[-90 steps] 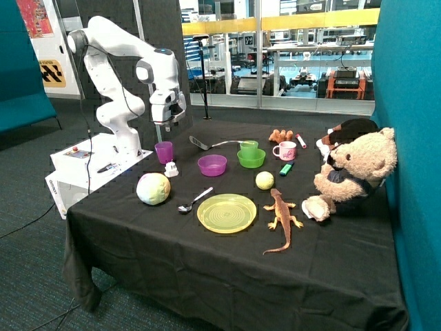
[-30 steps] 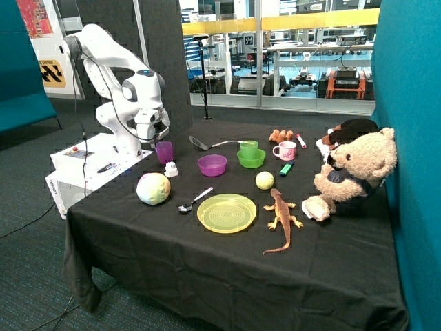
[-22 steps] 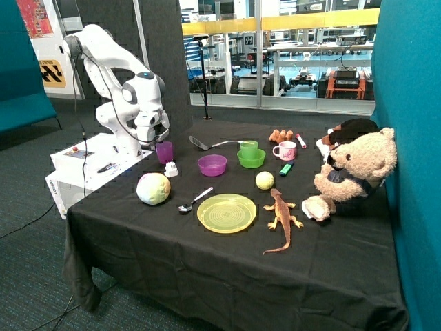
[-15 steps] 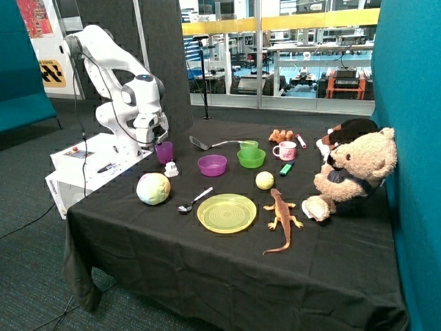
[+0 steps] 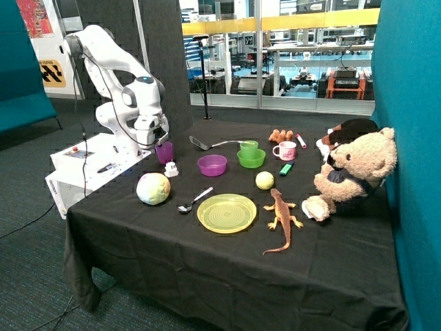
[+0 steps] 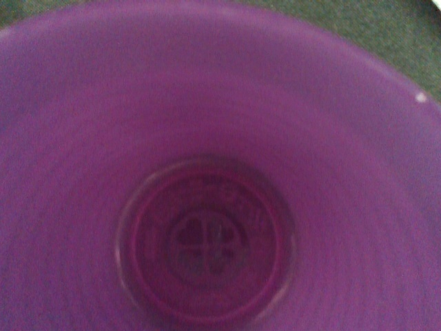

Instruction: Match the cups with the appropriate bowls

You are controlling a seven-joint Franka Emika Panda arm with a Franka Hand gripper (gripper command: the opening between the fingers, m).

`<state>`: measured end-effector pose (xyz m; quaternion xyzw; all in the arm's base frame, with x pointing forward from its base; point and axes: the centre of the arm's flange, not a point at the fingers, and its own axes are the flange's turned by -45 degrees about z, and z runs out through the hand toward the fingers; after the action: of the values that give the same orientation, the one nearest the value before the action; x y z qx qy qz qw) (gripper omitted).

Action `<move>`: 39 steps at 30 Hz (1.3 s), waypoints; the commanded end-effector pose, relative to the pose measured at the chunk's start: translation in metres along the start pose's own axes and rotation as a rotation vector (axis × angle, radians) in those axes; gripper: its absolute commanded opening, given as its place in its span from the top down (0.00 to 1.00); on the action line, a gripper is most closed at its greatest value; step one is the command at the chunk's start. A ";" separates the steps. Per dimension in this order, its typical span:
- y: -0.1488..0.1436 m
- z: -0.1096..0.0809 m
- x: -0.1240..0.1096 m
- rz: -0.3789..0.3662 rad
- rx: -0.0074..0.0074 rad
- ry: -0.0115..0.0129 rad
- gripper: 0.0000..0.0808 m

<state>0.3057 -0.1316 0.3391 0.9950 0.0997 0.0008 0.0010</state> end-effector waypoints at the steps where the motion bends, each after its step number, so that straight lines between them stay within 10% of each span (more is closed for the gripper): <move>1: -0.006 0.008 0.007 -0.003 0.0021 -0.0014 0.46; 11: -0.012 0.016 0.009 -0.013 0.0021 -0.0014 0.50; 17: -0.017 0.017 0.011 -0.005 0.0021 -0.0014 0.97; 39: -0.016 0.016 0.012 -0.007 0.0021 -0.0014 1.00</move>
<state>0.3146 -0.1125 0.3231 0.9947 0.1024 0.0006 0.0001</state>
